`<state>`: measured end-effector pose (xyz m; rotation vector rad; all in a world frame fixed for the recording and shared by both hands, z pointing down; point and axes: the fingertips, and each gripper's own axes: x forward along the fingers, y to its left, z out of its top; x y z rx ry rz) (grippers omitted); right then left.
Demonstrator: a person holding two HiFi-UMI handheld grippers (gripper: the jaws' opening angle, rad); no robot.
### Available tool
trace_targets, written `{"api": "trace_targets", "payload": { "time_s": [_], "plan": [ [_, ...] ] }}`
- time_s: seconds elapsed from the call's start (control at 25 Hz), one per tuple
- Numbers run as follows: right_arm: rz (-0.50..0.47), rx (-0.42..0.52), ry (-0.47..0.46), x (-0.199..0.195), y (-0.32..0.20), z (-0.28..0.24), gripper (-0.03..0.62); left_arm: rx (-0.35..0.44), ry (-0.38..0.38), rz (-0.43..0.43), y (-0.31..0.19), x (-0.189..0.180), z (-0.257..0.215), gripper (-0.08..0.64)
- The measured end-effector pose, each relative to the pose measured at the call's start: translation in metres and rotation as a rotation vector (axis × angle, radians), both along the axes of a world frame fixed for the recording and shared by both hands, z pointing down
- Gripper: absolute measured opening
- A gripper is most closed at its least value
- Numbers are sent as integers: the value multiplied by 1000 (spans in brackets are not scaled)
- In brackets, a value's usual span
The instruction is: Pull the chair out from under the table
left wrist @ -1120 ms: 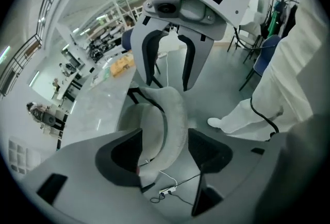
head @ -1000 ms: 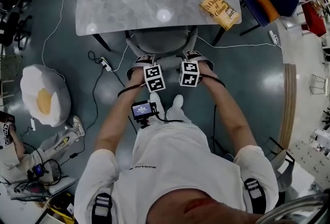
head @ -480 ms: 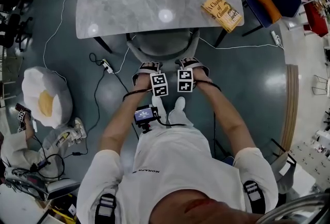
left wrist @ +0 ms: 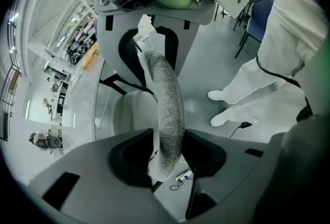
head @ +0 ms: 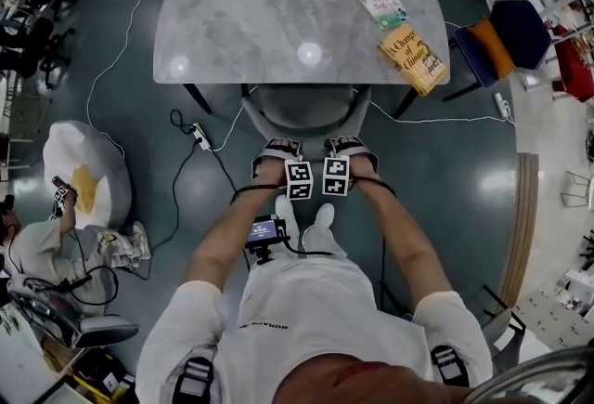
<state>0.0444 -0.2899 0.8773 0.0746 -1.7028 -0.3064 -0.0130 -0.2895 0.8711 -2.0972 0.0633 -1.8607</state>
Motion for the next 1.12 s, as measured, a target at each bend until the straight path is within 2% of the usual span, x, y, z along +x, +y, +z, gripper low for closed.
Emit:
{"api": "trace_targets", "payload": {
  "time_s": [0.04,0.08,0.2,0.56,1.12],
  "plan": [
    [-21,12,6,-1,1,1,177,4,-12,10,2,-1,2,143],
    [-41,23,11,-2,3,3,118,6,-17,11,3,-2,5,104],
    [-47,27,19,-1,6,6,86,-4,-3,-16,5,-1,7,81],
    [-34,18,26,-2,7,4,69,16,-12,-20,6,-2,4,66],
    [-34,-3,12,-5,38,-5,64,-9,-9,1,33,-4,-5,64]
  ]
}}
